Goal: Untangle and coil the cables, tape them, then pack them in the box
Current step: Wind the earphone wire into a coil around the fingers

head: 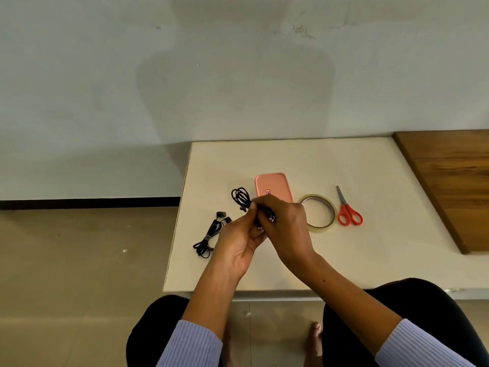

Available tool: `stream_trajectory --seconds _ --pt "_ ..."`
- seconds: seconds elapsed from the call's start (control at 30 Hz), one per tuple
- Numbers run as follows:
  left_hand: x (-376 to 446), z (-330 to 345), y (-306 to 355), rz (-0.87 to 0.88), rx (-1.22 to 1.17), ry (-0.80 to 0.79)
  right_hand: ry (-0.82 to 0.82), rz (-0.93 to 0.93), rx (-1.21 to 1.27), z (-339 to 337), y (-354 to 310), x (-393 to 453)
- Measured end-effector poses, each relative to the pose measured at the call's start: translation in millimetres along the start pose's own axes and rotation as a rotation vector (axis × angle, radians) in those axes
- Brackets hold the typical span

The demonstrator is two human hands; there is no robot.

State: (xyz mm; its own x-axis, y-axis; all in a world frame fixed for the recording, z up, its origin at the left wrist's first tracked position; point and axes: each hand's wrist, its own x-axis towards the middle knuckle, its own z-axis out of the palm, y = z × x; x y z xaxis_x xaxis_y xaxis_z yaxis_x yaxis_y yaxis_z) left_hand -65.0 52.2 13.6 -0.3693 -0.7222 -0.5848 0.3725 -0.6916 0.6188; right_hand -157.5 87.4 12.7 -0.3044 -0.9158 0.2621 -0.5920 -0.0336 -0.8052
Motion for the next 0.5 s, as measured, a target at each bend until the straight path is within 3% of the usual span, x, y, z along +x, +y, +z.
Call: stream_trajectory --seconds 0.27,0.5 --pt "2.8 -2.4 -4.9 0.007 -0.147 0.003 -0.035 -0.047 -0.046 0.6 0.0 4.1" --pt "1.7 1.4 -6.3 0.058 -0.289 -0.013 0.041 -0.092 -0.004 2.7 -6.0 2.1"
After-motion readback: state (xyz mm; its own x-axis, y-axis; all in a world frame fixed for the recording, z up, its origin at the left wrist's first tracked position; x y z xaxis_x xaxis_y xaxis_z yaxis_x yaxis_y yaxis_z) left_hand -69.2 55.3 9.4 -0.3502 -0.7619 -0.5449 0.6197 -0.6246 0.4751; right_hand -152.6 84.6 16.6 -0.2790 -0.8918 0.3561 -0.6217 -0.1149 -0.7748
